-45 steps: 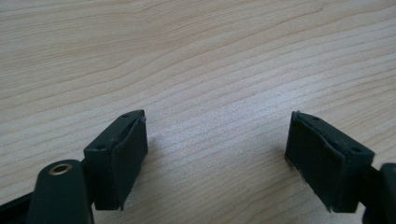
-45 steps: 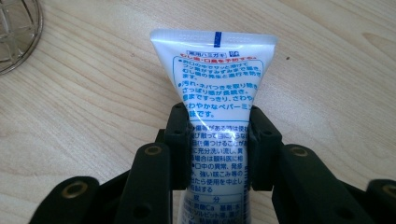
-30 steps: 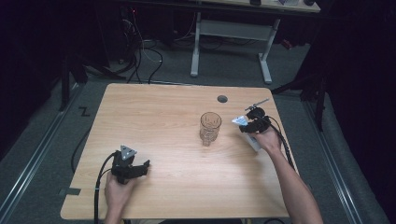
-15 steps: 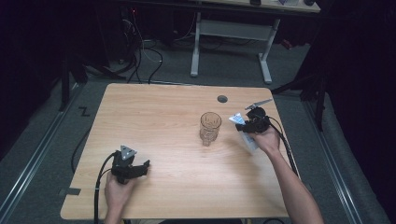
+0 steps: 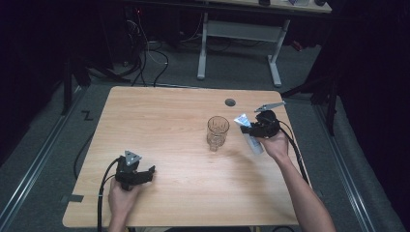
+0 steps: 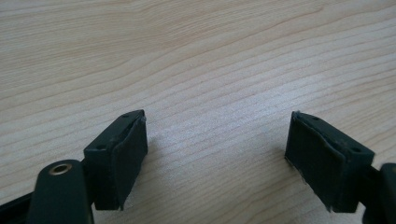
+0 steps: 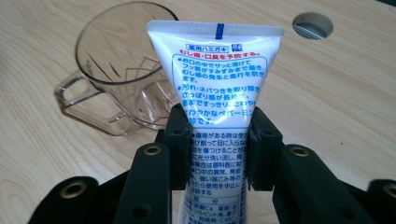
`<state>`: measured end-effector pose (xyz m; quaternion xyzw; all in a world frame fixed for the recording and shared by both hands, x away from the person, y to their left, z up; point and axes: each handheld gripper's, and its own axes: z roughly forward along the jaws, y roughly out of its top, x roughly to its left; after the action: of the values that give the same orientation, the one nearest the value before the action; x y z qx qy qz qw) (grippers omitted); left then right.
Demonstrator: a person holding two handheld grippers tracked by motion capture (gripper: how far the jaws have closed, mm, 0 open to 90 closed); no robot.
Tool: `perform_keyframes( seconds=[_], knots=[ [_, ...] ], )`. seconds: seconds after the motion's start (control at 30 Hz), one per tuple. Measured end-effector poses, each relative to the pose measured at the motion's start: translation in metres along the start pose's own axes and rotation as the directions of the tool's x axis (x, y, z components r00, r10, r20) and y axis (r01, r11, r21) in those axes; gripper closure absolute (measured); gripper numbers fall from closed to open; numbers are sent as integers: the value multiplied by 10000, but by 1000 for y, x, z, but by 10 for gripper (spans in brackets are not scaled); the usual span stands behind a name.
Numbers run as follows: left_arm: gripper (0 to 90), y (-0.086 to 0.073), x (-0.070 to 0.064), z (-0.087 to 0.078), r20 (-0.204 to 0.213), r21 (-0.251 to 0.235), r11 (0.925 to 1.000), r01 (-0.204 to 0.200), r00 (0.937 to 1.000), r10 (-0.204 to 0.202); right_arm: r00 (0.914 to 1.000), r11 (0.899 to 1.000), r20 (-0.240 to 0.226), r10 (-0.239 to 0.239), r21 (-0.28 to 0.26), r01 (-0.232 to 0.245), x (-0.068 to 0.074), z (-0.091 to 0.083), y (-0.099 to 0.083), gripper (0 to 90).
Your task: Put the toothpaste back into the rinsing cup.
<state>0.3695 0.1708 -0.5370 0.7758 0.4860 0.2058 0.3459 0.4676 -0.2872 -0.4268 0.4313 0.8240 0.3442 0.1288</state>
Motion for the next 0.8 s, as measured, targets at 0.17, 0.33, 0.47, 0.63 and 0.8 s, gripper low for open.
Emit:
perform_keyframes(
  seconds=[0.17,0.33,0.47,0.63,0.8],
  knots=[
    [210,0,0,0,-1,2,10000,0,10000,0,9998,9989,-186,-48,-464,39,5,-6,3,668],
    [210,0,0,0,-4,2,10000,-5,10000,5,9992,9963,-387,29,-856,-62,9,-10,6,667],
    [210,0,0,0,-5,1,10000,-6,10000,6,9988,9942,-479,-26,-1079,-26,11,-13,8,666],
    [210,0,0,0,-4,1,10000,-5,10000,5,9988,9910,-483,-53,-1336,-13,13,-16,11,665],
    [210,0,0,0,-5,1,10000,-7,10000,7,9984,9880,-533,-188,-1540,104,16,-19,15,664]
  ],
)
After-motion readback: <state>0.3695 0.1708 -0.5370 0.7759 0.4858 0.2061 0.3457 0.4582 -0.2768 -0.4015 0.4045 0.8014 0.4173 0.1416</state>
